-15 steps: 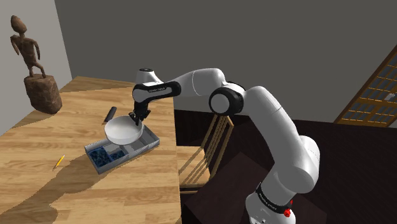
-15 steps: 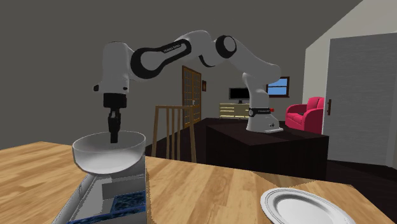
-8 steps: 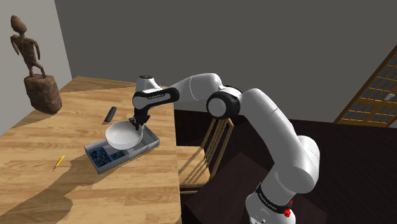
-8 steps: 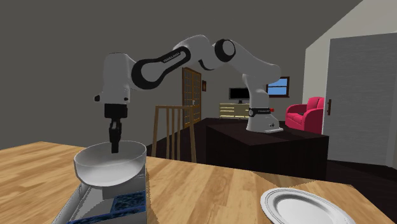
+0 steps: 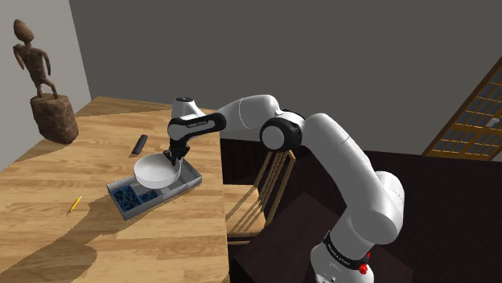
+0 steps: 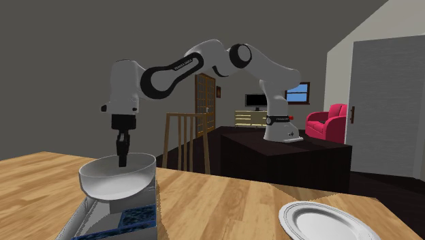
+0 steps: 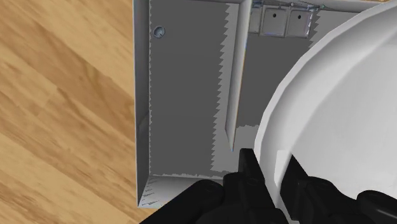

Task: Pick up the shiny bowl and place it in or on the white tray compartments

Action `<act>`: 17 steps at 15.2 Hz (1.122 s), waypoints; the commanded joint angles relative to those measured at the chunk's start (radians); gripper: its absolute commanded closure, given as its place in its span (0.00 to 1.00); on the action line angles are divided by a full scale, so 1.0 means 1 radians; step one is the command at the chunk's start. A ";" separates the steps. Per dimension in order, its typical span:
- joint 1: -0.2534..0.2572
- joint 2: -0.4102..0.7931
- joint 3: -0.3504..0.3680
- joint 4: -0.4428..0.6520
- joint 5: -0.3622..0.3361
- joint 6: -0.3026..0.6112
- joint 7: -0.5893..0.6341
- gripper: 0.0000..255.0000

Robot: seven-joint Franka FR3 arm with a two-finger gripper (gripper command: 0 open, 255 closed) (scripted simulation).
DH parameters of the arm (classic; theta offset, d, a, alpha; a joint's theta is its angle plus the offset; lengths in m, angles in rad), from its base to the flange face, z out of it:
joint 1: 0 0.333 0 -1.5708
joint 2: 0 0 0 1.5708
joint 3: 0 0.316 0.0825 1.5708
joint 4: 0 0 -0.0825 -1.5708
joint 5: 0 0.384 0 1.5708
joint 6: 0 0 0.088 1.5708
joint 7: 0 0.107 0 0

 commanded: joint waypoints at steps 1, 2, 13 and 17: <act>0.001 0.003 0.001 -0.001 0.000 0.001 0.000 1.00; 0.001 0.002 0.001 -0.004 0.000 0.004 0.000 0.00; -0.012 -0.103 0.008 -0.063 0.006 -0.043 -0.001 0.00; -0.012 -0.103 0.008 -0.062 0.006 -0.043 -0.001 0.00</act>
